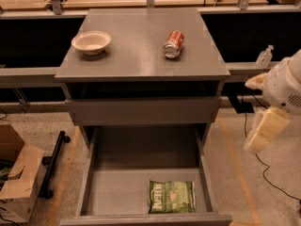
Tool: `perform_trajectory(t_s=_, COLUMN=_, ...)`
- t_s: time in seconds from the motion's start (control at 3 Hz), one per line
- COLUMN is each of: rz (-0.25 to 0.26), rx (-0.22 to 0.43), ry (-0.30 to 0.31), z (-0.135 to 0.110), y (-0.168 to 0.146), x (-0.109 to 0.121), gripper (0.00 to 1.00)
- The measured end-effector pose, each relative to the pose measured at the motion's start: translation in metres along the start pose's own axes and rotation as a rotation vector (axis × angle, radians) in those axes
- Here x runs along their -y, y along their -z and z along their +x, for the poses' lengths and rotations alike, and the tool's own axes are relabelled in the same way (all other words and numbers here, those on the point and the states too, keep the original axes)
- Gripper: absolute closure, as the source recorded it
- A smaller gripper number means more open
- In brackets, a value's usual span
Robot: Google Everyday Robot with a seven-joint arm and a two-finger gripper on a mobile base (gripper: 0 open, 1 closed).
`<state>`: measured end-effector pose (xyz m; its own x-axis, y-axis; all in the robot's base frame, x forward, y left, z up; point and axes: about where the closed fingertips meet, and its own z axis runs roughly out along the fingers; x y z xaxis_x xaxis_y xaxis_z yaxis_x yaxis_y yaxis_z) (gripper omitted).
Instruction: Pick green jalapeno chip bag from middle drawer and place on counter
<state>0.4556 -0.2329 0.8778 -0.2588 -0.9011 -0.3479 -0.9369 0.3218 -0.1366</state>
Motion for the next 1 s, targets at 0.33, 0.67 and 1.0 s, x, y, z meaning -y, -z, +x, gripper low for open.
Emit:
perform_trajectory(t_s=0.33, rz=-0.042, rx=0.056, ry=-0.052, z=0.008, y=-0.046, x=-0.013, gripper=0.0)
perform_trajectory(t_s=0.67, rz=-0.08, rx=0.143, ry=-0.128, z=0.008, y=-0.105, x=-0.023, gripper=0.0)
perform_trajectory(t_s=1.0, rz=-0.117, rx=0.175, ry=-0.204, z=0.008, y=-0.158, x=-0.029, gripper=0.0)
